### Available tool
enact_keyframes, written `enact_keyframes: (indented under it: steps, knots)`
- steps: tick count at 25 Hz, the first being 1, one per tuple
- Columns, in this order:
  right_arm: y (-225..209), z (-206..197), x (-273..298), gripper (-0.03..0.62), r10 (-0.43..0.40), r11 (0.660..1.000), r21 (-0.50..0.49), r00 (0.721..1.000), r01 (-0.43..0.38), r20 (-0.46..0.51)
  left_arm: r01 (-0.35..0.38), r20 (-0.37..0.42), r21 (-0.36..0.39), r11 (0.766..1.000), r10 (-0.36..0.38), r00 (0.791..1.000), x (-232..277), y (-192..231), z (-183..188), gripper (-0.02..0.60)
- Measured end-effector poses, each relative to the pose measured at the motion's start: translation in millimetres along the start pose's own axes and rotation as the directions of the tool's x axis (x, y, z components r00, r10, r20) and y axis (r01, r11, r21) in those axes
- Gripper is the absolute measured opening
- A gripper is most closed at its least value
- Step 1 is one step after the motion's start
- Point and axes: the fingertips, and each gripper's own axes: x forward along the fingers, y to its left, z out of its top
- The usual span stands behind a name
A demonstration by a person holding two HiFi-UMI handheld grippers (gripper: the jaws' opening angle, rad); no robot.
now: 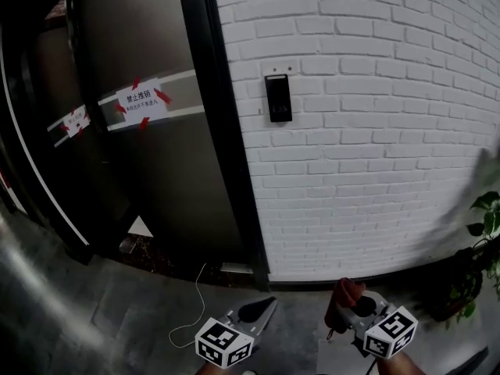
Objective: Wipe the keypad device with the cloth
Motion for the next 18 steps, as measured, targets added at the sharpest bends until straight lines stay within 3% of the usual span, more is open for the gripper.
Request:
enact_keyframes:
  steps: [18]
  knots:
    - [43, -10, 42, 0.049, -0.149, 0.988, 0.029, 0.989, 0.149, -0.002, 0.113, 0.002, 0.014, 0.994, -0.113, 0.994, -32, 60, 3, 0.017]
